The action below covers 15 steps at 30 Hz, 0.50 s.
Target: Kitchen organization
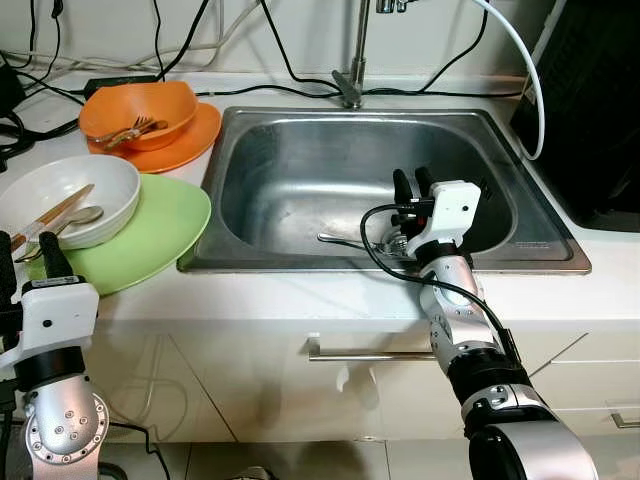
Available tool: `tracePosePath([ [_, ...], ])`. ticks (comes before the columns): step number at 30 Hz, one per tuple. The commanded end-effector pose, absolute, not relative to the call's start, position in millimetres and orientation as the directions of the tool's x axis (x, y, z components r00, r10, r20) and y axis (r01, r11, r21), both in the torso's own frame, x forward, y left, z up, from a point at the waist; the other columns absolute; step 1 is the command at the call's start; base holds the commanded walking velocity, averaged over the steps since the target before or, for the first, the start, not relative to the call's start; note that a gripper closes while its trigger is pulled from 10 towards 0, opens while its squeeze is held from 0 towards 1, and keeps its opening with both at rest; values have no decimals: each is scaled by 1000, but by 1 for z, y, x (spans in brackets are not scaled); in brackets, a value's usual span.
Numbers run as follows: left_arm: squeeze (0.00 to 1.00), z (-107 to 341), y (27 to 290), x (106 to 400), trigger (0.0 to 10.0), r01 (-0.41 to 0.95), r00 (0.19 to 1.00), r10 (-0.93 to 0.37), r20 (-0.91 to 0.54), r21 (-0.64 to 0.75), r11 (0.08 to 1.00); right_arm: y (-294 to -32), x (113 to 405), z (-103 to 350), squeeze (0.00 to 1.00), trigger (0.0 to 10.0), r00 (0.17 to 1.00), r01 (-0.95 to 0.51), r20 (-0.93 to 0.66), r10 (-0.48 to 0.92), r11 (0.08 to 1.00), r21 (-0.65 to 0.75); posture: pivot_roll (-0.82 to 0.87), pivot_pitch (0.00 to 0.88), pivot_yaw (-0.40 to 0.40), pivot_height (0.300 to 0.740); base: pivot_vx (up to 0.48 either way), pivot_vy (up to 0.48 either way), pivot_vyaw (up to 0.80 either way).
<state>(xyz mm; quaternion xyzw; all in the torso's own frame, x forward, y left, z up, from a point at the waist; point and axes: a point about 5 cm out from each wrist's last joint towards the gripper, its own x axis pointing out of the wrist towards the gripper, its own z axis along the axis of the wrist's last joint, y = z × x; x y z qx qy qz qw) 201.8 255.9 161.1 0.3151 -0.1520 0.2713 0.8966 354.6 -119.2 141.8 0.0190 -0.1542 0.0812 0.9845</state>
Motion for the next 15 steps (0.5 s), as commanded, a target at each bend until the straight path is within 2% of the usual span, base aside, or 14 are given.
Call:
tracePosePath([
  [1,0,159,257,204,10000,-570,817,393,422,490,660,-121,350,122,0,10000,963,-156,230,142,987,40,284,71,35,740,0,0,0],
  [8,0,155,258,208,9843,-564,823,408,396,488,666,-120,350,123,0,10000,962,-155,231,142,987,42,283,67,37,740,0,0,0],
  [9,0,155,258,208,6902,-564,823,407,395,487,667,-120,350,123,0,10000,962,-155,232,141,987,42,282,67,37,740,0,0,0],
  [10,0,155,258,208,1882,-564,823,407,397,484,669,-120,350,123,0,10000,963,-154,232,141,987,42,282,67,37,740,0,0,0],
  [11,0,155,257,209,0,-564,823,405,398,481,671,-121,350,123,0,10000,963,-154,232,140,987,41,282,67,38,740,0,0,0],
  [15,0,156,256,210,0,-561,824,401,401,480,674,-121,350,123,0,10000,963,-152,232,139,988,41,281,66,38,740,0,0,0],
])
